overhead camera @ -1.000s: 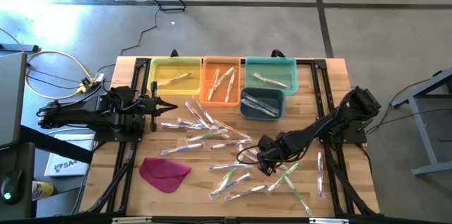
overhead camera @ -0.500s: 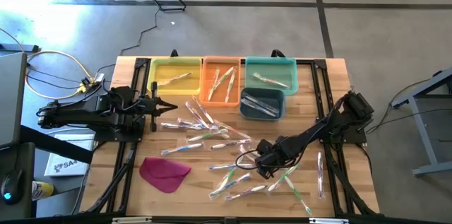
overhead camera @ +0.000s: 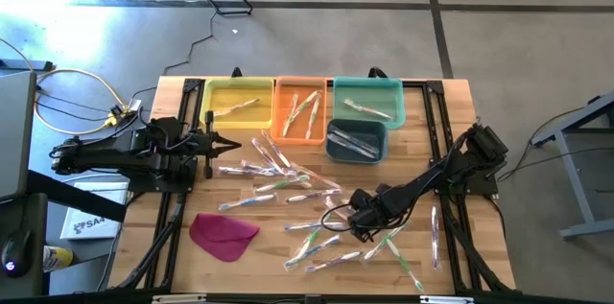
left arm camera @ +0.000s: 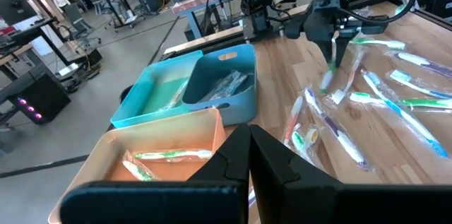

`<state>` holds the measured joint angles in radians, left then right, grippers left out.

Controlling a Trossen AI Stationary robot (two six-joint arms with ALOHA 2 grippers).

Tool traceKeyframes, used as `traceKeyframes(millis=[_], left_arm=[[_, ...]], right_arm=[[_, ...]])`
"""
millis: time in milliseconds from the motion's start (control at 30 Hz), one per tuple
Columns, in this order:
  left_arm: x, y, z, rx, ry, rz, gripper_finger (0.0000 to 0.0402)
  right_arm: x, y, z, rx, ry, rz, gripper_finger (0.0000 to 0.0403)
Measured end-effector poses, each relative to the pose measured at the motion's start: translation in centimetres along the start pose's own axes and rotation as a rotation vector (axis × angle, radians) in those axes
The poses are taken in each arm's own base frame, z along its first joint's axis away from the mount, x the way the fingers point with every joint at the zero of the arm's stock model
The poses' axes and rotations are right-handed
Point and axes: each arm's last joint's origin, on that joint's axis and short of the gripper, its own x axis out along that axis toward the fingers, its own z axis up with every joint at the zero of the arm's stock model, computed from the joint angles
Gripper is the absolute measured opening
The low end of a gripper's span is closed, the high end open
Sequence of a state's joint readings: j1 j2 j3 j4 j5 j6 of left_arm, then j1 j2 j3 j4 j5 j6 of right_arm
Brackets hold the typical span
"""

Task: Pick & Place Toothbrushes
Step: Put the green toothbrush into the orange bin

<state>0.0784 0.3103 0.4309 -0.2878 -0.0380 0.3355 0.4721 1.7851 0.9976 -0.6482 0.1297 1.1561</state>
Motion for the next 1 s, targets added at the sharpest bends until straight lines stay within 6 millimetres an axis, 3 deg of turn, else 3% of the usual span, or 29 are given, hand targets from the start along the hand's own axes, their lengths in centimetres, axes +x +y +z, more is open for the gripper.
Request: traceKeyframes(millis=[200,1000], left_arm=[[0.0,0.0,0.0,0.0,0.0,0.0,0.0],[0.0,0.0,0.0,0.0,0.0,0.0,0.0]], right_arm=[[0.0,0.2,0.2,0.004,-0.017,0.013,0.0024],[-3.3,-1.9,0.4,0.003,-0.06,-0.052,0.0002]])
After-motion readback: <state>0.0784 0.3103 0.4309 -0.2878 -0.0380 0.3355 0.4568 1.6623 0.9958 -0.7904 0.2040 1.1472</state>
